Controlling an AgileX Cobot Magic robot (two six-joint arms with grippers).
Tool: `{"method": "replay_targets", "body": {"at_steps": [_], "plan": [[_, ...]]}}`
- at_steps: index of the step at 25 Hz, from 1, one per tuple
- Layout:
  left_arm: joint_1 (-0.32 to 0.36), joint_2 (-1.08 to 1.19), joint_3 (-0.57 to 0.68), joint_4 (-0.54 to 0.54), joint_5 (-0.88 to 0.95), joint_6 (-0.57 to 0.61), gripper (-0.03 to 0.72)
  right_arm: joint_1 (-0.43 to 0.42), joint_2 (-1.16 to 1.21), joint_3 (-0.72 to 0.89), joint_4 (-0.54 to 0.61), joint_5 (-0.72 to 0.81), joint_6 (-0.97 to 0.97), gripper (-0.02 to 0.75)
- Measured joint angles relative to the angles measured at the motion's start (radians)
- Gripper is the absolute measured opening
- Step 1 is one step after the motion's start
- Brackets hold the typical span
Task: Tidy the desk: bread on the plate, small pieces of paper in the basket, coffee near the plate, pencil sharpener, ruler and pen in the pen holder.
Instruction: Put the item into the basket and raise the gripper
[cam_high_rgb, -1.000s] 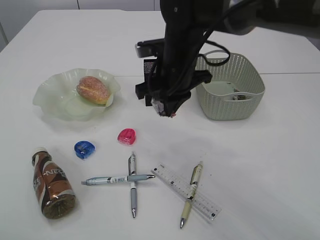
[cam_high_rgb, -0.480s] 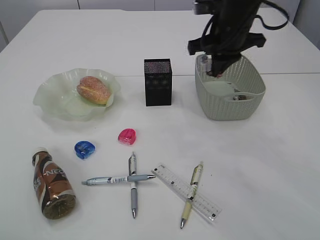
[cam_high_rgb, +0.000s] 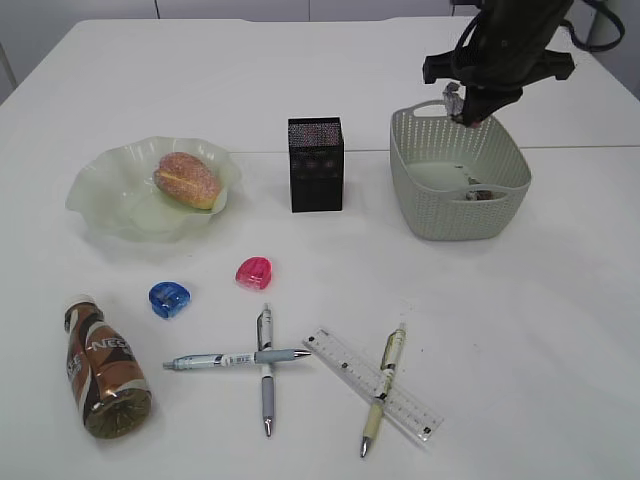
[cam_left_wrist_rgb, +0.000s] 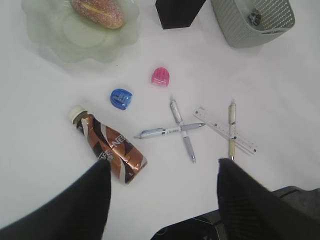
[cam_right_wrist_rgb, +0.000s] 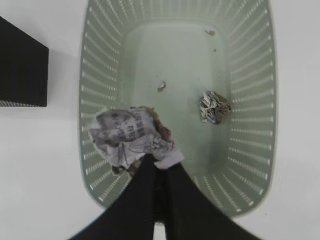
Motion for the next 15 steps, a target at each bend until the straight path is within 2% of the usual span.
{"method": "replay_targets", "body": {"at_steps": [5,7,12,15], "plan": [[0.000,0.000,0.000,-0.017,0.000,-0.011,0.489,0.000,0.050,-0.002,0.000,-0.016,0.004,0.031],[0.000,0.000,0.000,-0.027,0.000,-0.011,0.489,0.000,0.065,-0.002,0.002,-0.023,0.006,0.102],[0.000,0.000,0.000,-0.038,0.000,-0.011,0.489,0.000,0.076,-0.002,0.004,-0.043,0.007,0.351],[0.000,0.000,0.000,-0.038,0.000,-0.011,0.489,0.000,0.078,-0.002,0.004,-0.049,0.007,0.417]]}}
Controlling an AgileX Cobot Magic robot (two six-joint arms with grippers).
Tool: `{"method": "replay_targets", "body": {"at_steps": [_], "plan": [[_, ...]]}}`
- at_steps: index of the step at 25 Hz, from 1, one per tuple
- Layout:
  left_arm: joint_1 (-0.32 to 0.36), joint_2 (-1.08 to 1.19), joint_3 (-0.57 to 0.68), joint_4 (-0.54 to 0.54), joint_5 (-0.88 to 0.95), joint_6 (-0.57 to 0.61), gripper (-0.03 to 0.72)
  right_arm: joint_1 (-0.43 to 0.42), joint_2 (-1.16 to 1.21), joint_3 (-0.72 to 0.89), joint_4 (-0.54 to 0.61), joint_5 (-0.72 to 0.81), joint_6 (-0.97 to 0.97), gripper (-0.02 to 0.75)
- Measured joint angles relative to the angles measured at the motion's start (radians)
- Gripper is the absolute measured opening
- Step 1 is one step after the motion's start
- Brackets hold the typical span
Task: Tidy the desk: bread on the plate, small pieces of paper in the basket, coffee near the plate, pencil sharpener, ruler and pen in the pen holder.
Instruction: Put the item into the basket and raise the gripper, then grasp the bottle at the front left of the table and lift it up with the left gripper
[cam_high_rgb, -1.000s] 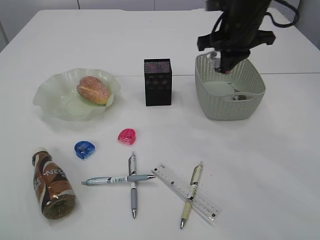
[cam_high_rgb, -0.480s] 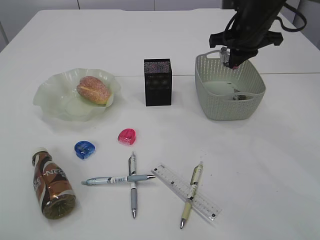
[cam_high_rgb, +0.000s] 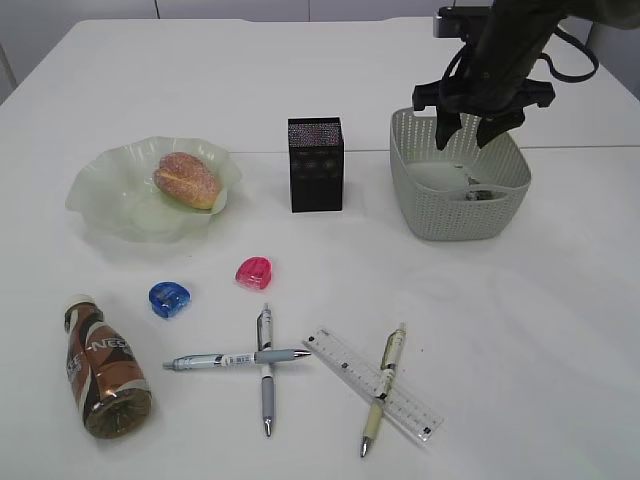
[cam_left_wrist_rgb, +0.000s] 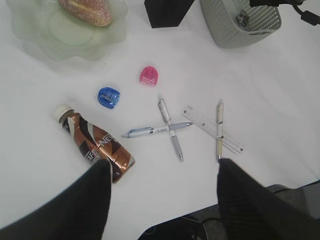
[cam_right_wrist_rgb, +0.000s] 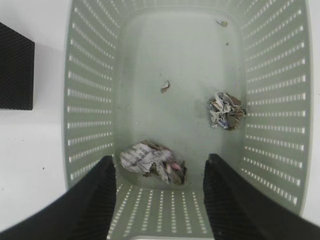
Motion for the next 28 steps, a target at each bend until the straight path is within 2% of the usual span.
{"method": "replay_targets", "body": {"at_steps": [3,11,15,22,28], "plan": [[0.000,0.000,0.000,0.000,0.000,-0.002,0.489,0.000,0.000,-0.002,0.000,0.005,0.002,0.430],[0.000,0.000,0.000,0.006,0.000,-0.002,0.489,0.000,0.001,-0.105,0.004,0.173,0.002,0.430],[0.000,0.000,0.000,0.029,0.000,-0.002,0.489,0.000,0.000,-0.118,0.013,0.184,0.002,0.430],[0.000,0.000,0.000,0.033,0.000,-0.002,0.489,0.000,-0.056,-0.116,0.103,0.192,-0.011,0.430],[0.000,0.000,0.000,0.035,0.000,-0.002,0.489,0.000,-0.144,-0.081,0.113,0.196,-0.018,0.433]]}}
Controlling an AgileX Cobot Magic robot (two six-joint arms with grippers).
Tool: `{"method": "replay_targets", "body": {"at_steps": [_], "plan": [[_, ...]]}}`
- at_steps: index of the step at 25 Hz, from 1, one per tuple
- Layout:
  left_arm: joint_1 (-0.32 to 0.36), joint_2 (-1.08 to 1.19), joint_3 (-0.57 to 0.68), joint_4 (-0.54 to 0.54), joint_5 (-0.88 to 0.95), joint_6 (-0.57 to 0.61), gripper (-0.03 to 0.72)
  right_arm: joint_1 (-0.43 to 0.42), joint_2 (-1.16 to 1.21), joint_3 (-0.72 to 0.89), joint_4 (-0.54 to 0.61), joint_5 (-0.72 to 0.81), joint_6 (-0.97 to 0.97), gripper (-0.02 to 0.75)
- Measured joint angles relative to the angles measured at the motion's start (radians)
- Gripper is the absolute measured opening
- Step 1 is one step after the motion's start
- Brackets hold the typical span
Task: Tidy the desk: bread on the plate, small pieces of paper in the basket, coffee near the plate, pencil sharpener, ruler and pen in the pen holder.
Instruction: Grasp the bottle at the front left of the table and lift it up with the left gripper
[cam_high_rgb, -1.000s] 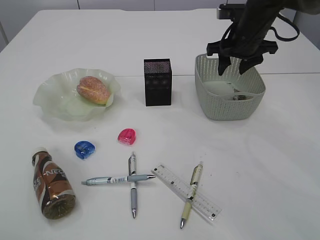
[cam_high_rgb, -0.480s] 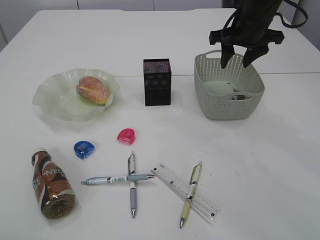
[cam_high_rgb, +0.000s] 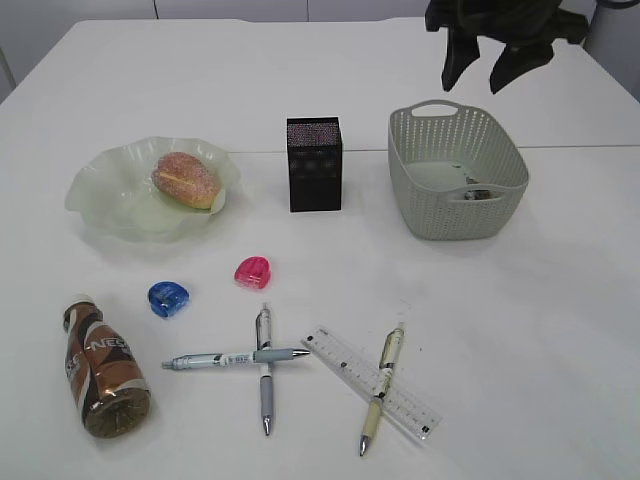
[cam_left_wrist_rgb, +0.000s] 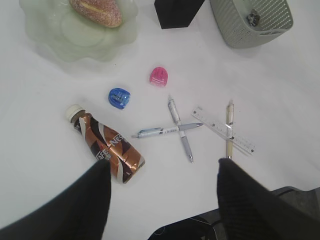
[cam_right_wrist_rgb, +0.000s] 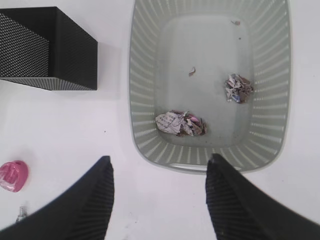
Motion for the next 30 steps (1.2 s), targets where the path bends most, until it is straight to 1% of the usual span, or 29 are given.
{"method": "replay_targets", "body": {"at_steps": [11,18,30], "plan": [[0.000,0.000,0.000,0.000,0.000,-0.002,0.489,0.000,-0.112,0.002,0.010,0.008,-0.004,0.434],[0.000,0.000,0.000,0.000,0.000,-0.004,0.489,0.000,-0.120,0.002,0.046,0.008,-0.004,0.435],[0.000,0.000,0.000,0.000,0.000,-0.009,0.488,0.000,-0.120,0.002,0.054,0.008,-0.004,0.435]]}}
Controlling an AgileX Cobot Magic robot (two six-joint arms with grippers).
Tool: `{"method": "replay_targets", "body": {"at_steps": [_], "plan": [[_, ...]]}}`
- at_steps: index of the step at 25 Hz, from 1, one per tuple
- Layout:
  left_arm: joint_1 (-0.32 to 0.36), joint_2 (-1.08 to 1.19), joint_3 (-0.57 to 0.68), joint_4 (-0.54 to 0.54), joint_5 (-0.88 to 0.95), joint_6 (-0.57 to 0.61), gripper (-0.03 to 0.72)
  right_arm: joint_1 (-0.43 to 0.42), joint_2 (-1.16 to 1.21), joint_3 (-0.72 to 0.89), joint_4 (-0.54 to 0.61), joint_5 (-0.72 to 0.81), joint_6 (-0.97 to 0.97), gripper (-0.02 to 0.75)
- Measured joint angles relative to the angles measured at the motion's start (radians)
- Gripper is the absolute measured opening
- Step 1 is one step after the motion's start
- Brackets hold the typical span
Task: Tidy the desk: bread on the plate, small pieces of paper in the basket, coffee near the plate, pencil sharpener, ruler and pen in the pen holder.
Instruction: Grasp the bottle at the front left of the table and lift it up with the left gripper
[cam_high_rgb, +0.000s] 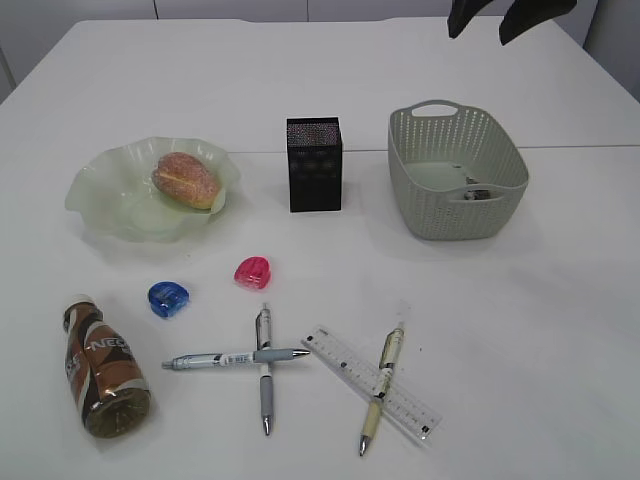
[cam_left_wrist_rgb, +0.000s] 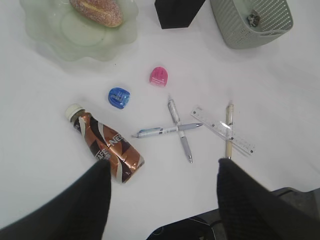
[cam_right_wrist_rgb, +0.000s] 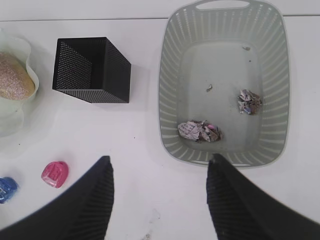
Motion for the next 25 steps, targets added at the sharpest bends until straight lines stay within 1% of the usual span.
{"method": "replay_targets", "body": {"at_steps": [10,12,14,18,20,25], "plan": [[0.000,0.033,0.016,0.007,0.000,-0.109,0.488,0.000,0.000,0.000,0.025,0.000,0.000,0.435],[-0.008,0.060,0.043,0.005,0.000,-0.140,0.488,0.000,0.000,0.000,0.025,0.000,0.000,0.435],[-0.033,0.090,0.075,0.009,0.000,-0.191,0.488,0.000,0.000,0.000,0.025,0.000,0.000,0.435],[-0.091,0.167,0.132,0.062,0.000,-0.289,0.484,0.000,-0.002,0.000,0.025,0.000,0.000,0.435],[-0.102,0.211,0.149,0.093,-0.004,-0.323,0.483,0.000,-0.005,0.000,0.025,0.000,0.000,0.435],[-0.104,0.322,0.158,0.168,-0.014,-0.382,0.482,0.000,-0.005,0.000,0.036,0.000,0.000,0.435]]}}
